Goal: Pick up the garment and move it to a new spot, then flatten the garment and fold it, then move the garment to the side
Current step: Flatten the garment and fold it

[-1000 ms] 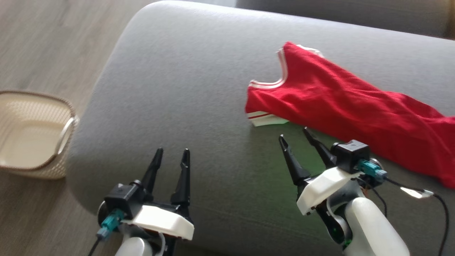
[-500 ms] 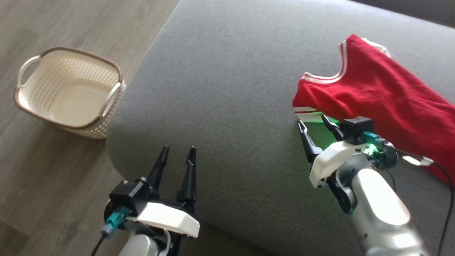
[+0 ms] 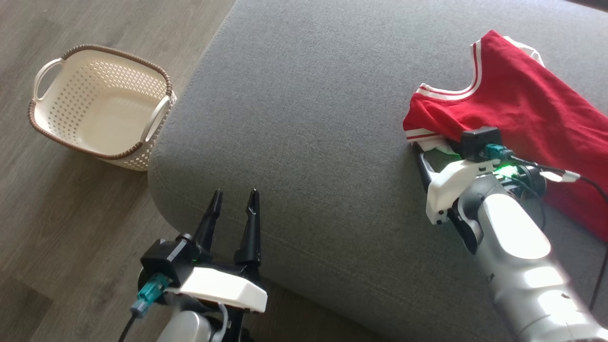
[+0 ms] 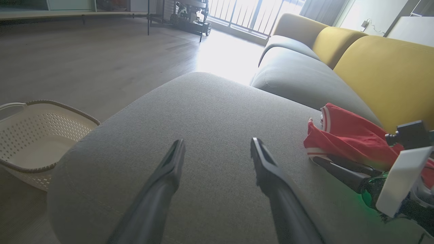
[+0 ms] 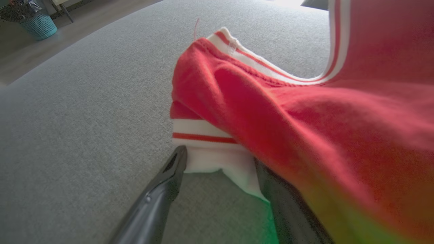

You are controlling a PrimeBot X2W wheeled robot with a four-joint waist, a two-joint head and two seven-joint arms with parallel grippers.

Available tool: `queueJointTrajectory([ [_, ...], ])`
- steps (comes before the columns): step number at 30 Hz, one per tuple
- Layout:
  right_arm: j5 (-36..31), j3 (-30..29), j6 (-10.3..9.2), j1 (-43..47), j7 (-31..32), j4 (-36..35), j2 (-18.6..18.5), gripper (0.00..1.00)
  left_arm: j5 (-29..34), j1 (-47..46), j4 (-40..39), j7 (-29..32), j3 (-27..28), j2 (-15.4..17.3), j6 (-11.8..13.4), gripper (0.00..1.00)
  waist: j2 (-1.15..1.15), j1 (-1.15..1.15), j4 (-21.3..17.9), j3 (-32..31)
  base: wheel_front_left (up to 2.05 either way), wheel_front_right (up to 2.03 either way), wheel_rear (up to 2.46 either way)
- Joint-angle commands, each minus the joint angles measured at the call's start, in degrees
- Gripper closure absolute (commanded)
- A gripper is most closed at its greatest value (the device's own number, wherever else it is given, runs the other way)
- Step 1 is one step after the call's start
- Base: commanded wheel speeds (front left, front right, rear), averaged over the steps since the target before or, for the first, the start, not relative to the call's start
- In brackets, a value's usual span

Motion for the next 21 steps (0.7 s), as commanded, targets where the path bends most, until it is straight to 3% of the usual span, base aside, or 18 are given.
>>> queueJointTrajectory([
  [1,-0.34,0.9,-0.02,-1.03,0.4,0.06,0.74,0.0,-0.2,-1.64,-2.08,-0.3,1.36,0.08,0.34,0.0,0.0,0.0,0.05,0.06,0.0,0.0,0.0],
  [3,-0.17,1.44,-0.02,-1.73,0.34,1.62,0.74,1.0,-0.26,-1.67,-2.04,-0.3,1.29,0.08,0.43,0.0,0.0,0.0,0.08,0.04,0.0,0.0,0.0],
  [12,7.17,5.67,-0.02,-1.44,-5.51,0.81,0.74,1.0,0.82,-1.54,-0.27,-0.3,1.73,0.08,-0.5,0.0,0.0,0.0,-1.02,-4.23,0.0,0.0,0.0],
  [21,15.96,11.84,-0.02,1.77,-5.57,-15.21,0.74,1.0,3.66,0.14,2.03,-0.3,4.21,0.08,-2.61,0.0,0.0,0.0,-6.72,-11.64,0.0,0.0,0.0],
])
